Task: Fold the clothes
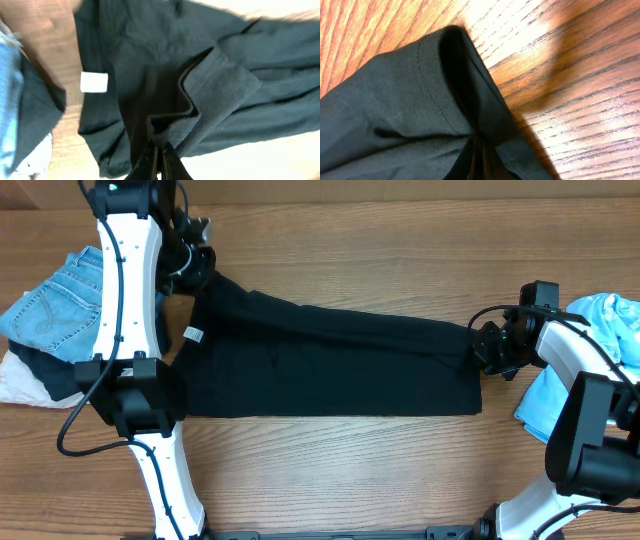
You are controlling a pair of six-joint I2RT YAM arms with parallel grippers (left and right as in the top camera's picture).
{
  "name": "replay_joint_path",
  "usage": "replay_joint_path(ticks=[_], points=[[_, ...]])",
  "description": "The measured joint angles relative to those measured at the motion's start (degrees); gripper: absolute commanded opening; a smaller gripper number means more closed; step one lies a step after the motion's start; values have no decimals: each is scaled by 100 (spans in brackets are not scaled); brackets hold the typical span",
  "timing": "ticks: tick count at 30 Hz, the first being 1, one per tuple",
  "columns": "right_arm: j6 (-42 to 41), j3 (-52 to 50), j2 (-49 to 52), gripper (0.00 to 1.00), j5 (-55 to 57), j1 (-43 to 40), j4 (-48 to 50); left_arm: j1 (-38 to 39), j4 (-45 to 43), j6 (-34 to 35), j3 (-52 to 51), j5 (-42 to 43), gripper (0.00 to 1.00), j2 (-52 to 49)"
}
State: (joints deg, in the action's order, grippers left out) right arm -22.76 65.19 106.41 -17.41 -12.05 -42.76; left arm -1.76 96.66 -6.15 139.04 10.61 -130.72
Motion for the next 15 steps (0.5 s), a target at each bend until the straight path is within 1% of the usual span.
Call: replay_joint_path(ticks=[6, 7, 10, 11, 12, 13, 15], points=[[15, 0, 0, 4, 0, -2, -35, 0, -2, 0, -667, -22, 4, 0], [17, 0, 0, 4, 0, -2, -37, 4, 0, 0, -767, -20, 5, 0], [28, 0, 0, 4, 2, 0, -39, 26, -2, 0, -1093, -20, 12, 4], [28, 0, 0, 4, 4, -2, -39, 31, 0, 0, -1222, -20, 17, 11], [31, 0, 0, 4, 2, -2, -39, 55, -2, 11, -1325, -22, 27, 15], [31, 0, 0, 4, 2, 0, -39, 66, -2, 17, -1425, -24, 40, 35], [31, 0, 0, 4, 0, -2, -39, 74, 2, 31, -1615, -26, 40, 116]])
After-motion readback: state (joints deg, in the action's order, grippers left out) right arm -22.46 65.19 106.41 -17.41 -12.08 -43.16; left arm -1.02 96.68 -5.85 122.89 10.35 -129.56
